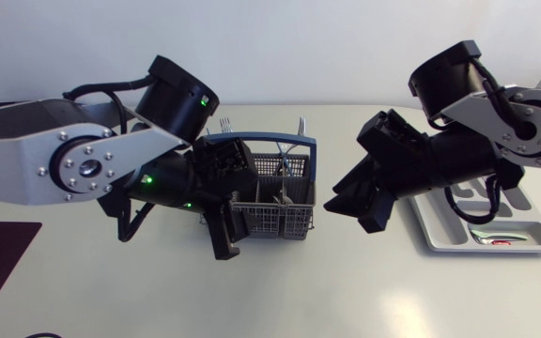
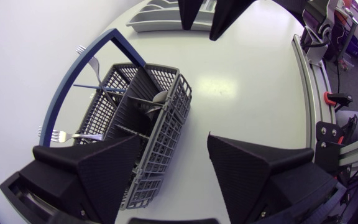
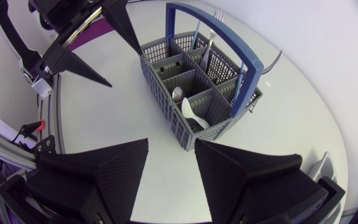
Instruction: Sort the cutlery from the basket into the organizer compartments.
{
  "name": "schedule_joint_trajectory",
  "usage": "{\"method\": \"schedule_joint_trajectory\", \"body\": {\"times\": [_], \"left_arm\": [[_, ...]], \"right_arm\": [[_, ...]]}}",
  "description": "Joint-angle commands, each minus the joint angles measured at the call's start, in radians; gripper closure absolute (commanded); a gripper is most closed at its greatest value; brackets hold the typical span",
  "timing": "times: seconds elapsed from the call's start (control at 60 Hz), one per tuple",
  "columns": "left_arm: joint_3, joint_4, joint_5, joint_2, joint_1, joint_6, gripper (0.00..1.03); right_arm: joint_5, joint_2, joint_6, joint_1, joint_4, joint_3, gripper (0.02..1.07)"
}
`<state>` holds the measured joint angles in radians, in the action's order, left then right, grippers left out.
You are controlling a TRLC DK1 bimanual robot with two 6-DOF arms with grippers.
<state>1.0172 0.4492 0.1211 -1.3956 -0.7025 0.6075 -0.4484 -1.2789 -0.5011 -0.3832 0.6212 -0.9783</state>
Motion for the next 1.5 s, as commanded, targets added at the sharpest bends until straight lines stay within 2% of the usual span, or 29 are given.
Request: {"method": "schedule_joint_trajectory", "body": {"times": [0.0, 0.2, 0.4, 0.783, 0.867, 0.95, 1.233, 1.3, 1.483], "left_arm": [[-0.052, -0.037, -0.005, 0.017, 0.005, 0.026, 0.29], [-0.118, -0.138, -0.005, 0.024, 0.006, 0.011, 0.29], [-0.152, -0.214, -0.005, 0.038, 0.008, -0.008, 0.29], [-0.193, -0.267, -0.005, 0.043, 0.014, -0.015, 0.29], [-0.193, -0.273, -0.005, 0.044, 0.015, -0.017, 0.29], [-0.198, -0.279, -0.005, 0.043, 0.015, -0.017, 0.29], [-0.207, -0.287, -0.005, 0.044, 0.018, -0.017, 0.29], [-0.209, -0.29, -0.003, 0.044, 0.018, -0.017, 0.29], [-0.213, -0.29, -0.003, 0.05, 0.018, -0.017, 0.29]], "right_arm": [[0.004, -0.04, 0.104, -0.029, -0.025, -0.036, 0.54], [0.011, -0.131, 0.256, -0.054, -0.077, -0.065, 0.57], [0.085, -0.165, 0.345, -0.091, -0.146, -0.066, 0.57], [0.221, -0.231, 0.378, -0.164, -0.202, -0.082, 0.65], [0.234, -0.241, 0.381, -0.175, -0.212, -0.083, 0.66], [0.24, -0.252, 0.381, -0.183, -0.221, -0.086, 0.71], [0.255, -0.298, 0.384, -0.189, -0.235, -0.092, 0.72], [0.255, -0.306, 0.384, -0.192, -0.241, -0.092, 0.77], [0.283, -0.321, 0.389, -0.206, -0.259, -0.097, 0.8]]}}
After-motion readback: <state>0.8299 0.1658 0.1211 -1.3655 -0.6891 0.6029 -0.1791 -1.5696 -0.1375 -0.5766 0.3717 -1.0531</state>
